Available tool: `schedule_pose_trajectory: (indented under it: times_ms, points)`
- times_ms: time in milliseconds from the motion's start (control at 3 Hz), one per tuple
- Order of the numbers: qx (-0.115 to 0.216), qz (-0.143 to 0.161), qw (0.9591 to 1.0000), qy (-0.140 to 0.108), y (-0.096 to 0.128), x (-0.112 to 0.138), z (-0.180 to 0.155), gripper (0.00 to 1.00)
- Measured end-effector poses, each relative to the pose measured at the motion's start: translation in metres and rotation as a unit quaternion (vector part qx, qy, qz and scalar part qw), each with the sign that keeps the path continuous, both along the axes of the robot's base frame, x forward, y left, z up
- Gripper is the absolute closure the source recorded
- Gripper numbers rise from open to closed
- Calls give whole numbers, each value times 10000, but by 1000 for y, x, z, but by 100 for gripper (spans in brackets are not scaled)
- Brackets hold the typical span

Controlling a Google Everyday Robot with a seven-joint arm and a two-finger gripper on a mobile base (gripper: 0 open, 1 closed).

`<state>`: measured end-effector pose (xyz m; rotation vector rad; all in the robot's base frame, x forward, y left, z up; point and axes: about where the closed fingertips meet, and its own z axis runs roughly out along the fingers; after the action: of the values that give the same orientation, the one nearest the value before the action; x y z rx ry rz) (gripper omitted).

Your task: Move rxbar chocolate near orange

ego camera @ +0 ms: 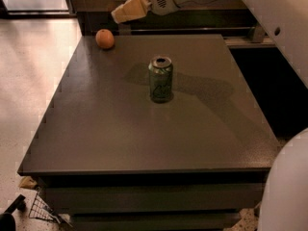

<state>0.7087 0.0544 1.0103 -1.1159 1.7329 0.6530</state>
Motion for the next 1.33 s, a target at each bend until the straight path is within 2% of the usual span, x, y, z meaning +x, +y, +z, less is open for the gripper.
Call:
schedule_pose_trajectory:
  times_ms: [333, 667, 1000, 1333]
  points:
    - [-87, -381, 9986, 363, -18, 33, -17, 100]
    - [-137, -790, 9953, 544, -40, 71, -23, 100]
    - [-25, -1049, 9928, 580, -51, 101, -37, 100]
    - [297, -1292, 9904, 397, -47, 125, -46, 100]
